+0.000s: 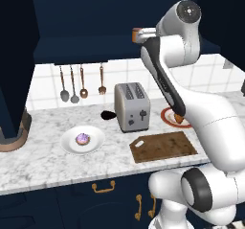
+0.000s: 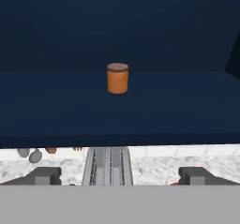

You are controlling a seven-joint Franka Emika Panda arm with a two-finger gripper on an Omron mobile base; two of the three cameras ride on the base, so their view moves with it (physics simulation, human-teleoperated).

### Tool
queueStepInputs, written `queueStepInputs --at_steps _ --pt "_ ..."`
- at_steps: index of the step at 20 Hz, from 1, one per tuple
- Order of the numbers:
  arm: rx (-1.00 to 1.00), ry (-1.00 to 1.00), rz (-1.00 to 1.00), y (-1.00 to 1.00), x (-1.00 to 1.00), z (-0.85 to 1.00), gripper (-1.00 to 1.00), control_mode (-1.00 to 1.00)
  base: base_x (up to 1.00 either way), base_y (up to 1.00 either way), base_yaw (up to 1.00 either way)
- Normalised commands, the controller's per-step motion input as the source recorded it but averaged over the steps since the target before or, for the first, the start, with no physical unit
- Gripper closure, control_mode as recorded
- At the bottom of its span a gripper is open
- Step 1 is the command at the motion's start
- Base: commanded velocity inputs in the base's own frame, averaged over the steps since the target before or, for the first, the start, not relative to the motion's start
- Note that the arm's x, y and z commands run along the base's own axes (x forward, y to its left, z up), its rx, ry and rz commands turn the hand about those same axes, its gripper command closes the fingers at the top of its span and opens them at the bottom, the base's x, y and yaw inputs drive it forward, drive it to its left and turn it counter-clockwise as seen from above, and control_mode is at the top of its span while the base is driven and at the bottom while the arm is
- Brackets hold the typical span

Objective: From the different types of pastries on the counter, select a croissant and place it on the cutting board. Then retrieve a jar of jam from the cabinet and place it alongside the croissant on the cutting board.

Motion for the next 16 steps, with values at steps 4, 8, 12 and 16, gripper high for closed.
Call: queueStepInputs --at_steps 4,8,12,16 --pt "0.00 0.00 0.00 0.00 0.50 0.00 -1.00 -1.00 0.00 0.00 0.00" --pt "0.00 0.00 0.00 0.00 0.40 0.03 -1.00 -1.00 0.00 0.00 0.00" --pt "0.02 0.01 0.00 0.00 0.08 0.06 -1.00 -1.00 0.00 0.00 0.00" --pt "0.00 0.00 0.00 0.00 0.40 -0.11 -1.00 -1.00 0.00 0.00 0.00"
